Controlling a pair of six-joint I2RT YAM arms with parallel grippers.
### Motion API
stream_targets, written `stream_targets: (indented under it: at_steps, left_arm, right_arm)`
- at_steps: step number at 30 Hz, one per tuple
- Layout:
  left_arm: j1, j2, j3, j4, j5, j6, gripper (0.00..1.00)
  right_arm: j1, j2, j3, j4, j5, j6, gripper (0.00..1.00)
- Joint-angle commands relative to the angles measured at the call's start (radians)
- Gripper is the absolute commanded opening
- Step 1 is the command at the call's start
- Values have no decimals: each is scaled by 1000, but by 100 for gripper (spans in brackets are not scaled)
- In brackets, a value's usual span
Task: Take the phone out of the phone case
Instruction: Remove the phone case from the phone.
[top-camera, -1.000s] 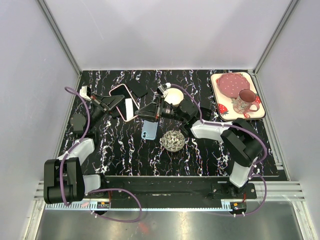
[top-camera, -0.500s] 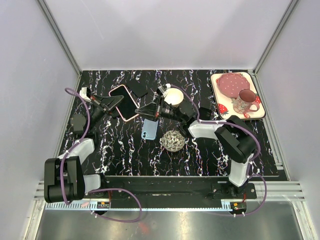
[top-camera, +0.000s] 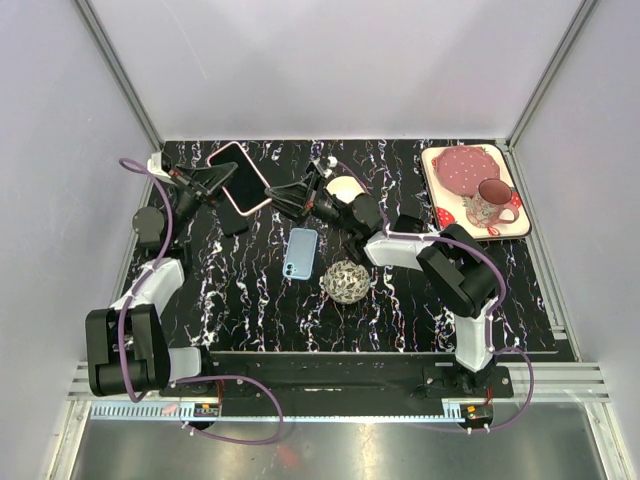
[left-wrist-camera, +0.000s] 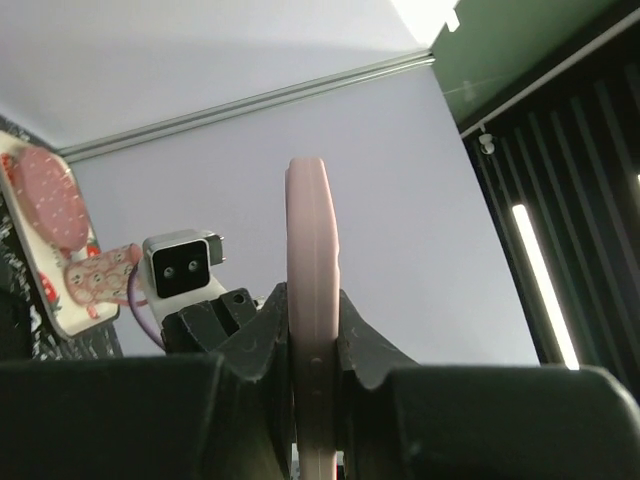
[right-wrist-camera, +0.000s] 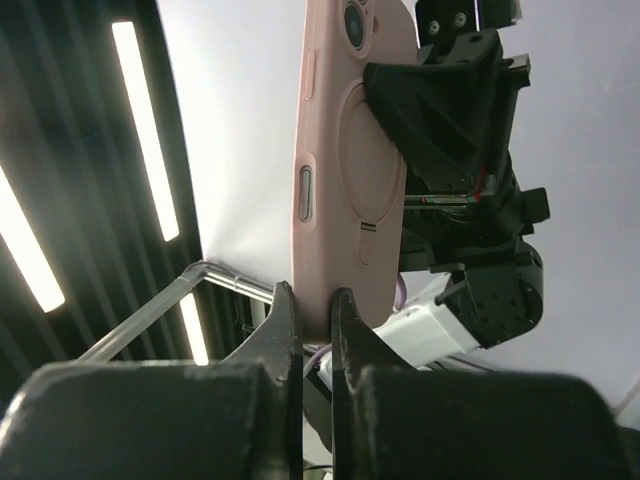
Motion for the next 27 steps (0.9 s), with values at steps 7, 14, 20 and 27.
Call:
stream_targets:
  at_steps: [7,14,20,27]
  left_arm:
    - [-32,-97,102,451,-128,-265,0]
    - [-35,-131,92,456,-157,-291,0]
    - [-47,-148,89,459,-192,-300,0]
    - [-75,-146,96,493,-243,-319,0]
  right_arm:
    - [-5,62,147,209,218,358,0]
    - [-3,59,149,209,306,366,0]
    - [-3,82,199,208,335,378,0]
    - [-5,140,317,209,356,402,0]
